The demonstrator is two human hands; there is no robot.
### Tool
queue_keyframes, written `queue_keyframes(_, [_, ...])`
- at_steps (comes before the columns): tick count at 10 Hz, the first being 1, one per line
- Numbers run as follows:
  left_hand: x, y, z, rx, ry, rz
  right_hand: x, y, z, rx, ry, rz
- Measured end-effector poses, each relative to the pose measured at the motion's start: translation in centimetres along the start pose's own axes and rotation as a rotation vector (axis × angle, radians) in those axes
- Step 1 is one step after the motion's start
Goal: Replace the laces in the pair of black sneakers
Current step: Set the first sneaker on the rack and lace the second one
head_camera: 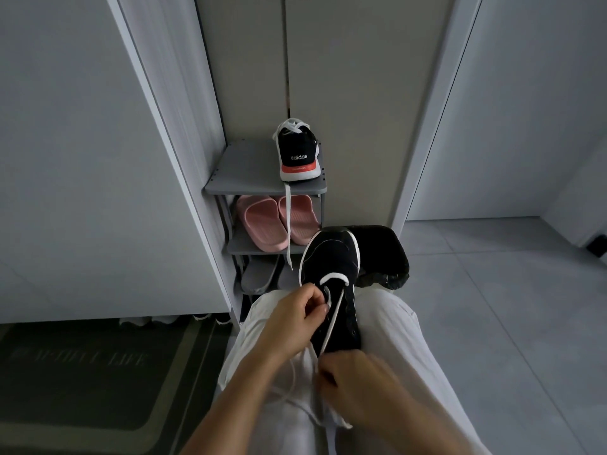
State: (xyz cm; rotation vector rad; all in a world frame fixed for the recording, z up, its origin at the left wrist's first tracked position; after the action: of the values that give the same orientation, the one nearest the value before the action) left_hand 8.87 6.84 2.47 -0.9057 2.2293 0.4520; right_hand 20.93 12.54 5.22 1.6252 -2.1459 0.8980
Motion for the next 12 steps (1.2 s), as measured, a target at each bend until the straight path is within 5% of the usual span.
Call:
queue_keyframes(2, [0.2,-0.5,-0.1,-0.003,-0.026,0.002,0.6,-0.6,0.0,0.177,-0.092,-0.006])
queue_keyframes(4, [-0.9,-0.9,-1.0,-0.011,0.084,-0.002,-0.3,0.3,0.4,0.174,0.026,-0.004])
queue_keyframes(5, [-1.2,-1.9,-2.5,0.051,0.158,-0.026,-1.5,0.7,-0.4,0.098,0.305,0.026])
queue_keyframes(7, [-2.9,-6.4,-3.1,0.432,0.39,0.049,-1.2,-1.1,-3.2,0.141,1.295,-0.181])
queue_keyframes(8, [-3.7,-7.7,-2.5,0.495,0.351,-0.07,-0.3,-2.2,-3.4,0.242,1.351,-0.228])
queue_keyframes(9, [-1.0,-5.3,3.4,0.06,0.615,-0.518,0.7,-3.2,-3.2,0.265,1.283,-0.231])
queue_keyframes(10, [-1.9,-3.1,6.2,-0.383,0.666,-0.58,1.6,-3.1,-2.7,0.161,1.104,-0.196])
queue_keyframes(11, [-0.1,-6.5,-3.8,0.187,-0.149,-0.478,2.2,-3.1,-2.1,0.123,0.999,-0.137])
queue_keyframes(12, [-1.4,-4.9,-4.8,0.311,-0.536,-0.337,3.4,-2.6,-0.6,0.135,0.775,-0.144])
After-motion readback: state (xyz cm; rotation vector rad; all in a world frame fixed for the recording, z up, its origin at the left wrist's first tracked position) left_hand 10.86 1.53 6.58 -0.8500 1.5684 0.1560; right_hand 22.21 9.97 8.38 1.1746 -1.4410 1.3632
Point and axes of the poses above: each hand's wrist, its own y-axis towards the middle knuckle, its own z-axis out of the palm, x = y × z, the point moved 2 cm from there along y, towards the middle knuckle, and after that the axes turned 12 degrees about y, right-handed, at the moved point
